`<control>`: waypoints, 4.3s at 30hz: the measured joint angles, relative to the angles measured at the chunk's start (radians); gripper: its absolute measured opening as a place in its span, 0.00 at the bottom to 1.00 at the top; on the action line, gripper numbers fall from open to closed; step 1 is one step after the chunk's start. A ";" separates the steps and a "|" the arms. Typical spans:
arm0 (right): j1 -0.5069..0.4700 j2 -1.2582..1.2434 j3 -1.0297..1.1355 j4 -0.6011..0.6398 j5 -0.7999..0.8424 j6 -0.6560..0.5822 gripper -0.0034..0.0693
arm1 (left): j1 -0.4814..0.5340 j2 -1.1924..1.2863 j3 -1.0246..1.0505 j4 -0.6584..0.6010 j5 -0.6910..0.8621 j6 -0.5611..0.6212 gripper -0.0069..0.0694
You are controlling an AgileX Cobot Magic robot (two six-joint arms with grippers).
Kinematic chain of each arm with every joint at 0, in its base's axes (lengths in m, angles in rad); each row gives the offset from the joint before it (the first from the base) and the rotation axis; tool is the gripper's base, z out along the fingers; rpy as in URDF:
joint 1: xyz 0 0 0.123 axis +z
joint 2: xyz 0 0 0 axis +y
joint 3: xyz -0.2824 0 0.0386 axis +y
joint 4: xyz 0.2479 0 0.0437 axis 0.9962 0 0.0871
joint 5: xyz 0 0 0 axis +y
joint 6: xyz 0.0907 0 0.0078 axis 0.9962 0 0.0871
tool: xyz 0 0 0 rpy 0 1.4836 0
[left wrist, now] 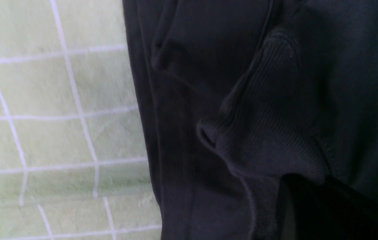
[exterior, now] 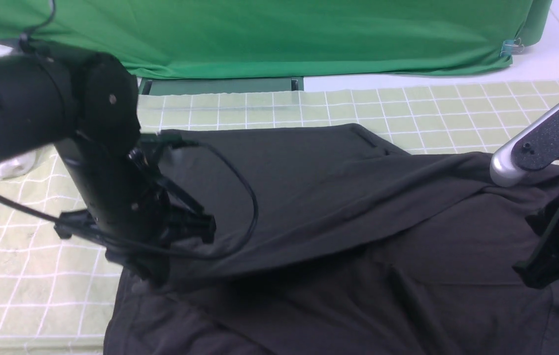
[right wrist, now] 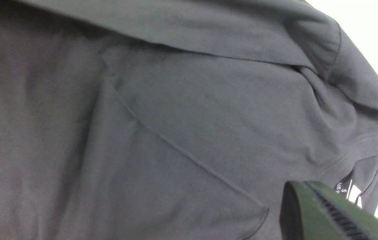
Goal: Fold a long-sleeved shirt over a green coffee tablecloth.
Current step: 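Fold the left side of the dark shirt inward over its body with the left gripper, then grasp the near edge of the shirt at its hem and shoulder corners, then fold the black garment in half by bringing its near edge over to the far edge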
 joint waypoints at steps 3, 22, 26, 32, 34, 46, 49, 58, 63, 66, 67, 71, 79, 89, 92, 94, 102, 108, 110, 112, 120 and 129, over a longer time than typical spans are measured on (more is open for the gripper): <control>0.000 0.000 0.000 0.012 0.000 0.000 0.05 | -0.017 0.000 0.023 -0.014 0.001 -0.001 0.12; 0.000 0.000 0.000 0.045 -0.004 0.000 0.05 | -0.031 -0.066 0.199 -0.070 0.027 0.007 0.71; 0.000 0.000 0.000 0.046 -0.004 0.000 0.05 | -0.031 -0.156 0.371 -0.066 0.010 -0.013 0.74; 0.000 0.000 0.000 0.047 -0.021 0.000 0.06 | -0.031 -0.316 0.561 -0.071 -0.131 -0.084 0.74; 0.000 0.000 0.000 0.047 -0.031 0.000 0.06 | -0.031 -0.349 0.604 -0.071 -0.175 -0.096 0.74; 0.000 0.000 0.000 0.088 -0.045 -0.001 0.07 | -0.031 -0.278 0.673 -0.094 -0.307 -0.189 0.73; 0.000 0.000 0.000 0.114 -0.044 -0.033 0.07 | -0.031 -0.244 0.663 -0.100 -0.301 -0.189 0.67; 0.000 0.000 0.000 0.341 0.082 -0.333 0.08 | -0.031 -0.244 0.647 -0.117 -0.288 -0.117 0.14; 0.000 0.000 0.009 0.527 0.153 -0.465 0.09 | -0.031 -0.345 0.614 -0.100 -0.191 -0.110 0.12; 0.005 0.009 0.040 0.571 0.154 -0.495 0.09 | -0.031 -0.422 0.588 -0.092 -0.139 -0.113 0.12; 0.009 0.014 0.046 0.573 0.154 -0.498 0.10 | -0.031 -0.433 0.584 -0.091 -0.132 -0.116 0.12; 0.086 0.090 0.142 0.580 0.124 -0.489 0.17 | -0.031 -0.530 0.571 -0.055 -0.083 -0.143 0.12; 0.239 0.294 0.202 0.577 -0.008 -0.359 0.62 | -0.031 -0.548 0.571 -0.026 -0.067 -0.171 0.12; 0.260 0.441 0.197 0.502 -0.061 -0.228 0.56 | -0.031 -0.548 0.571 -0.014 -0.085 -0.177 0.12; 0.261 0.441 0.197 0.492 -0.061 -0.242 0.50 | -0.031 -0.548 0.571 -0.014 -0.102 -0.178 0.12; 0.261 0.442 0.197 0.473 -0.059 -0.263 0.35 | -0.031 -0.548 0.571 -0.014 -0.115 -0.178 0.12; 0.259 0.429 0.156 0.385 -0.011 -0.278 0.10 | -0.020 -0.548 0.480 0.009 -0.153 -0.193 0.12; 0.199 0.338 0.015 0.242 0.066 -0.235 0.10 | 0.072 -0.540 0.316 0.040 -0.169 -0.182 0.12; 0.149 0.315 -0.049 0.221 0.073 -0.228 0.10 | 0.115 -0.519 0.255 0.042 -0.177 -0.173 0.12; 0.093 0.306 -0.118 0.211 0.074 -0.238 0.10 | 0.146 -0.487 0.211 0.041 -0.189 -0.151 0.12; -0.080 0.353 -0.348 0.208 0.074 -0.337 0.10 | 0.226 -0.255 0.039 -0.004 -0.231 -0.064 0.12; -0.195 0.552 -0.521 0.213 0.052 -0.399 0.10 | 0.240 0.032 -0.205 -0.002 -0.244 -0.044 0.12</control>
